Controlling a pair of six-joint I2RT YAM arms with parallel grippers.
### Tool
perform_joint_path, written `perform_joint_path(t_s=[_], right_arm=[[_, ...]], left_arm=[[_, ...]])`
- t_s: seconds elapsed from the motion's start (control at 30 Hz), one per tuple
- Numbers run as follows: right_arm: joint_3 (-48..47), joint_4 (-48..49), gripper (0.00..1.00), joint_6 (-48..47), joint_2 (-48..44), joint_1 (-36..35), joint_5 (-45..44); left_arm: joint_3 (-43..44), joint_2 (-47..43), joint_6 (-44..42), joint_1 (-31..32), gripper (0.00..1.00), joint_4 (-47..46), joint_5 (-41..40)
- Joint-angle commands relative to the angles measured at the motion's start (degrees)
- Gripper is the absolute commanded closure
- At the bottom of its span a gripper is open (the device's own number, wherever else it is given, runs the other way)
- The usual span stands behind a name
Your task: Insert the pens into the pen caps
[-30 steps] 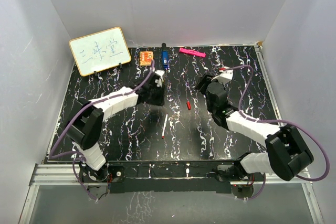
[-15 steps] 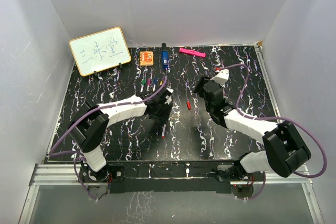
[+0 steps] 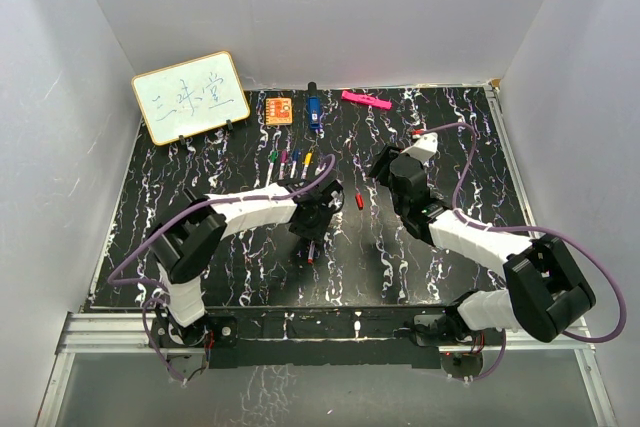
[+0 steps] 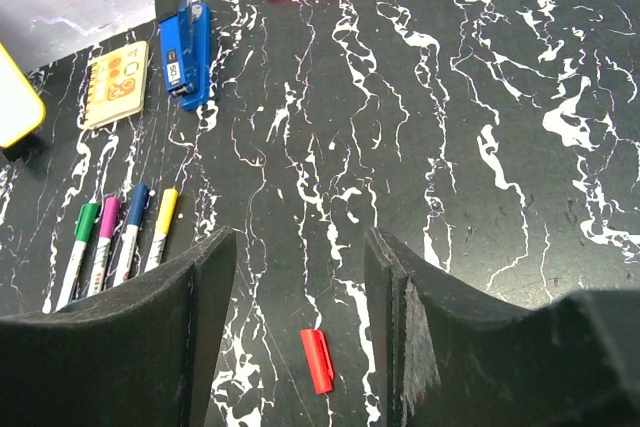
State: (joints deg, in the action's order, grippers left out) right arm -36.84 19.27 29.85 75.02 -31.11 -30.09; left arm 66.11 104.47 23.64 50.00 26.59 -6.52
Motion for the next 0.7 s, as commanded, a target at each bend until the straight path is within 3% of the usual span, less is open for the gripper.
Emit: perform_joint_path(t_s=[0.0,0.43,0.67], right_arm=[[0.3,3.1,0.49,0.8,-1.4,-0.1,0.3],[0.5,3.4,0.51,1.2,-1.6,-0.1,0.7],[0.5,3.4,0.51,1.4,-1.4,-0.1,0.8]], left_arm=[[0.6,3.5,0.4,0.1,0.62,8.0,-6.1],[1.4,7.6,-1.0,0.1,0.71,8.9,-6.9],[0.1,7.2,-1.1,0.0,0.70,11.4,-4.9]])
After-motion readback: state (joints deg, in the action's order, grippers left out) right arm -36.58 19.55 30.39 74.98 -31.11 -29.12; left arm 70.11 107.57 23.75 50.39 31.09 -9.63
